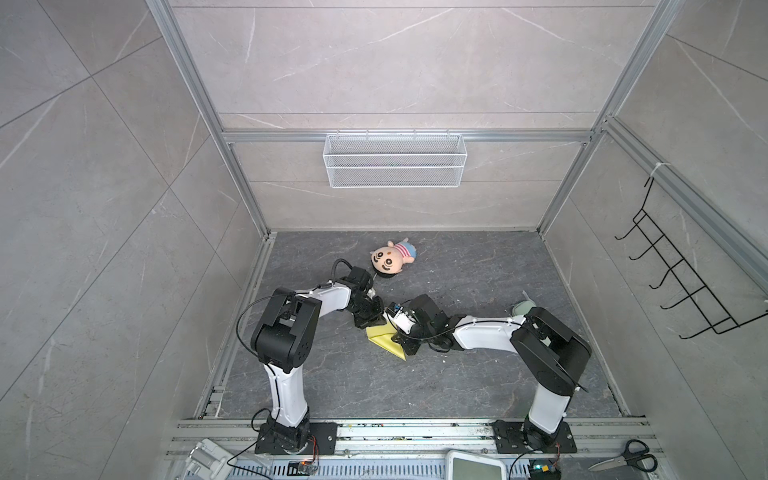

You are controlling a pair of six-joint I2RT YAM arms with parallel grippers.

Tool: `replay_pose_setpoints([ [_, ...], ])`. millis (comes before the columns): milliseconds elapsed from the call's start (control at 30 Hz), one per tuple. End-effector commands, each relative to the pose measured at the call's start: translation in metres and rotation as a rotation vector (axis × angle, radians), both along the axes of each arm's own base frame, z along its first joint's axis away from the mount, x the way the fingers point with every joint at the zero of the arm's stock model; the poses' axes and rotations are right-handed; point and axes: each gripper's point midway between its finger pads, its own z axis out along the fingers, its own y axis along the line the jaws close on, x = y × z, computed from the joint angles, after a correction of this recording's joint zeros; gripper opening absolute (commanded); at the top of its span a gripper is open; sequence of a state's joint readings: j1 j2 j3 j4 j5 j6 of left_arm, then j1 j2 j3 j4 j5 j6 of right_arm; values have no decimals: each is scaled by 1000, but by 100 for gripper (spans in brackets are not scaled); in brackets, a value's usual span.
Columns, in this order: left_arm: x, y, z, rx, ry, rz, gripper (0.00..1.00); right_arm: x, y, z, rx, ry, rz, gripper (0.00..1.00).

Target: Fold a paper plane with a square sheet of paper (pick it up from the middle)

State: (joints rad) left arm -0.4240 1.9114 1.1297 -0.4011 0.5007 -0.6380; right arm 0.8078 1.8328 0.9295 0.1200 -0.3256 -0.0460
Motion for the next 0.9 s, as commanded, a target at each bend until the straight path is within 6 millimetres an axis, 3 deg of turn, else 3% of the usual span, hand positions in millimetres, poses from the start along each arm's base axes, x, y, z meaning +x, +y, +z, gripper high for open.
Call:
replay_pose_setpoints([
  [0, -9, 3, -15, 43, 39, -20, 7, 3, -2, -7, -24, 44, -31, 0],
  [867, -10, 2, -17, 39, 42, -23, 7, 8, -6, -20, -93, 82, -63, 0],
])
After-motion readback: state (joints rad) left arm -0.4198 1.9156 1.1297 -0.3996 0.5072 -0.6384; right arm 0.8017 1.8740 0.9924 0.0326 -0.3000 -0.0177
